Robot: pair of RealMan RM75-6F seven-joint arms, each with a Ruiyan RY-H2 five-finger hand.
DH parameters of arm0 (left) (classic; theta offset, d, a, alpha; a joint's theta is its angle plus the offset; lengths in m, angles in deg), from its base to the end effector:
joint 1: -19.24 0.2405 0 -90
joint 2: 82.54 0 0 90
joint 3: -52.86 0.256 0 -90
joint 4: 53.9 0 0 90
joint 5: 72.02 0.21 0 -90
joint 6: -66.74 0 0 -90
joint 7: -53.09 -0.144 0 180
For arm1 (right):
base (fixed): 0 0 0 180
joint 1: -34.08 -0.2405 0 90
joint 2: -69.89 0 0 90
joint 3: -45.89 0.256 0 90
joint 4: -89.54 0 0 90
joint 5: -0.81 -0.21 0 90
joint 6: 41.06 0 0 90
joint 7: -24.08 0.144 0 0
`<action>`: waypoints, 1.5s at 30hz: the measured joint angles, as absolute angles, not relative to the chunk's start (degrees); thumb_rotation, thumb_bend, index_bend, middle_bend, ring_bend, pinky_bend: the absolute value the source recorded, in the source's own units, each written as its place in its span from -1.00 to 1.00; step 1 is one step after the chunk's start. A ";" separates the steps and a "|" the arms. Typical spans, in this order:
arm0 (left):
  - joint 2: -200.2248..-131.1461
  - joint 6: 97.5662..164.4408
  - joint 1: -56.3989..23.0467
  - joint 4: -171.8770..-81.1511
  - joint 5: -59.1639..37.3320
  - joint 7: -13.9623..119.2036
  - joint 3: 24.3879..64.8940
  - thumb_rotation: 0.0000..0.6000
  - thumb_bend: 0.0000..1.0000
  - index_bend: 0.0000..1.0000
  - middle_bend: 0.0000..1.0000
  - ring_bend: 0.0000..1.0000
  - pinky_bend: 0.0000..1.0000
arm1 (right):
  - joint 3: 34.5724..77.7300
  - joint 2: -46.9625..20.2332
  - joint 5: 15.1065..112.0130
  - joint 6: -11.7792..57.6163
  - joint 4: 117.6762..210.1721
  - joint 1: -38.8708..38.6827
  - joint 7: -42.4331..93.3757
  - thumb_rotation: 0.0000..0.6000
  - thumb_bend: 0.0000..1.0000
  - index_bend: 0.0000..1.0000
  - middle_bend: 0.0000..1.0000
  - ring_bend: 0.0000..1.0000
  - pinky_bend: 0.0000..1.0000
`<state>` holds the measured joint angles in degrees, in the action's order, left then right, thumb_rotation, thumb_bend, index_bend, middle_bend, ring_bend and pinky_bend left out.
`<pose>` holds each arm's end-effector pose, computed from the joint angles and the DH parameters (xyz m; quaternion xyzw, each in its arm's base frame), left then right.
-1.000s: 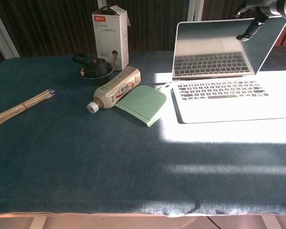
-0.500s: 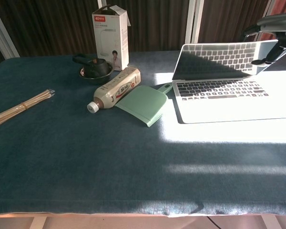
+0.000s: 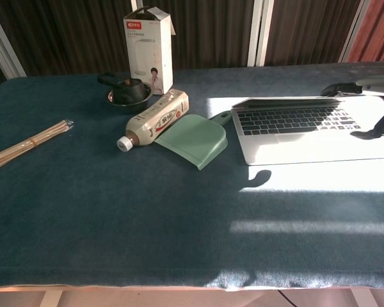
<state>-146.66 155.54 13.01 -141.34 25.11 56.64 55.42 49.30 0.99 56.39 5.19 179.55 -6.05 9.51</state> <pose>-0.3024 0.1670 0.1509 -0.6641 -0.3430 -0.4104 0.5224 -0.2411 -0.3394 0.0702 0.7335 -0.4405 0.2350 0.4612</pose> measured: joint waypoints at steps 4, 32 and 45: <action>-146.60 155.76 13.11 -141.29 25.21 56.77 55.45 1.00 -0.94 -1.00 -0.94 -0.99 -0.72 | 49.49 0.09 59.27 3.50 177.93 -4.95 16.03 1.00 -0.31 -1.00 -0.90 -1.00 -1.00; -146.36 155.70 13.19 -141.14 25.00 57.37 55.40 1.00 -0.94 -1.00 -0.94 -0.99 -0.72 | 46.30 -9.07 77.36 -2.19 159.71 -0.12 42.48 1.00 -0.31 -1.00 -0.92 -1.00 -1.00; -146.28 156.88 13.73 -141.03 25.38 57.70 55.46 1.00 -0.94 -1.00 -0.94 -0.99 -0.72 | 46.33 -3.55 84.23 13.73 165.83 4.45 43.43 1.00 -0.31 -1.00 -0.94 -1.00 -1.00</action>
<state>-146.28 156.88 13.73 -141.03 25.38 57.70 55.46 46.33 -3.55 84.23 13.73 165.83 4.45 43.43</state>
